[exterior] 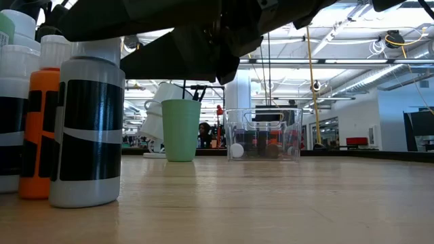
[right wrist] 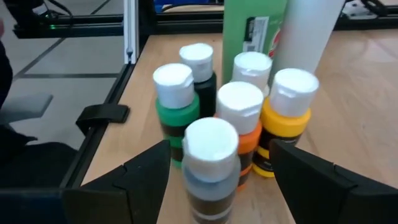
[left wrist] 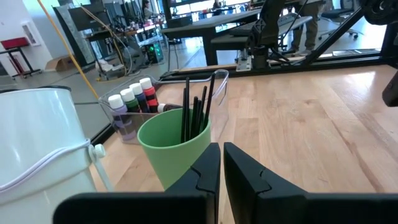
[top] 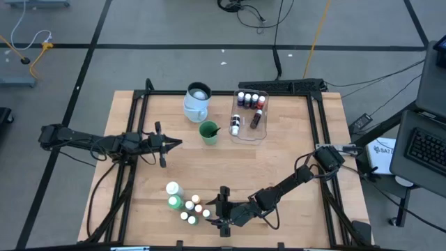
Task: Pick & Place Paint Supplies
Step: Put the gray paint bottle into the transparent bin
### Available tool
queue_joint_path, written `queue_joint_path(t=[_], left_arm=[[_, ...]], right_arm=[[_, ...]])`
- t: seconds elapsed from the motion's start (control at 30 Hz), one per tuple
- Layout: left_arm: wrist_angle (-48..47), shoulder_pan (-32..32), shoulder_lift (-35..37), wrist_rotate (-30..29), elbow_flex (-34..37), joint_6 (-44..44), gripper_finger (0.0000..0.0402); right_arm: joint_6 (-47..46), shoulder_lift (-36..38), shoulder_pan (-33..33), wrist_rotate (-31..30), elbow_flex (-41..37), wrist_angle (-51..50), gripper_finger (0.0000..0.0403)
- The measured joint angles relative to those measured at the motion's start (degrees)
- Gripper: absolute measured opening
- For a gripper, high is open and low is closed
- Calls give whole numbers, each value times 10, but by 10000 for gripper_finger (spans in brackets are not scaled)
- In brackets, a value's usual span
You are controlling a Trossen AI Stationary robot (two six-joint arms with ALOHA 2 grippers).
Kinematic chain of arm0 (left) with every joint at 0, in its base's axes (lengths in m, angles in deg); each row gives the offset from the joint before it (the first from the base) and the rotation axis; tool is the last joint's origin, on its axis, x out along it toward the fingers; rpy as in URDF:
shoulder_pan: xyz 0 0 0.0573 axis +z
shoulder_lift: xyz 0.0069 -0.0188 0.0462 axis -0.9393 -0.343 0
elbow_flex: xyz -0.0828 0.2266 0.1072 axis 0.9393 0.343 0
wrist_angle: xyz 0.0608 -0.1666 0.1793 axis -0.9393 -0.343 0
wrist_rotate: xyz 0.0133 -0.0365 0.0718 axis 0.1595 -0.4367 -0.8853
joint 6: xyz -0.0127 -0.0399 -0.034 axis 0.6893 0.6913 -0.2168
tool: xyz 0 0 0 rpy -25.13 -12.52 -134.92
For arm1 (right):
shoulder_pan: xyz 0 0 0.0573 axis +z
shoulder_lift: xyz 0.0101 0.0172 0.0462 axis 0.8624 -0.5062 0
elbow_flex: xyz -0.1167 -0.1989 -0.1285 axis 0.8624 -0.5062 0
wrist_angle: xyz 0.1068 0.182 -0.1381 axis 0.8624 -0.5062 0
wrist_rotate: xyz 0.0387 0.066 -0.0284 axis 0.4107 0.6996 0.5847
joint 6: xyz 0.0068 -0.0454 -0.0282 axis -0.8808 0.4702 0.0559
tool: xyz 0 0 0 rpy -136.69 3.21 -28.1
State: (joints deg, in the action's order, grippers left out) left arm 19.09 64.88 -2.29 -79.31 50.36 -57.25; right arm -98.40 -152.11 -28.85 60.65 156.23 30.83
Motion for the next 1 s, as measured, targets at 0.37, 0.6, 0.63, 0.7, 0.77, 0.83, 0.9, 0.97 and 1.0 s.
queue_joint_path(t=[0.37,0.6,0.63,0.7,0.77,0.83,0.9,0.97,1.0], left_arm=[[0,0,0,0,0,0,26],[0,0,0,0,0,0,26],[-1,0,0,0,0,0,26],[-1,0,0,0,0,0,26],[-1,0,0,0,0,0,26],[-1,0,0,0,0,0,26],[-1,0,0,0,0,0,26],[-2,0,0,0,0,0,26],[-2,0,0,0,0,0,26]], right_arm=[[7,0,-3,17,0,-3,230],[20,0,-4,16,0,-3,200],[20,0,-5,17,0,-3,197],[23,0,-5,17,0,-3,190],[31,0,-5,17,0,-3,184],[35,0,-5,17,0,-3,176],[35,0,-6,17,0,-3,168],[35,0,-6,17,0,-3,158],[35,0,-7,17,0,-3,152]])
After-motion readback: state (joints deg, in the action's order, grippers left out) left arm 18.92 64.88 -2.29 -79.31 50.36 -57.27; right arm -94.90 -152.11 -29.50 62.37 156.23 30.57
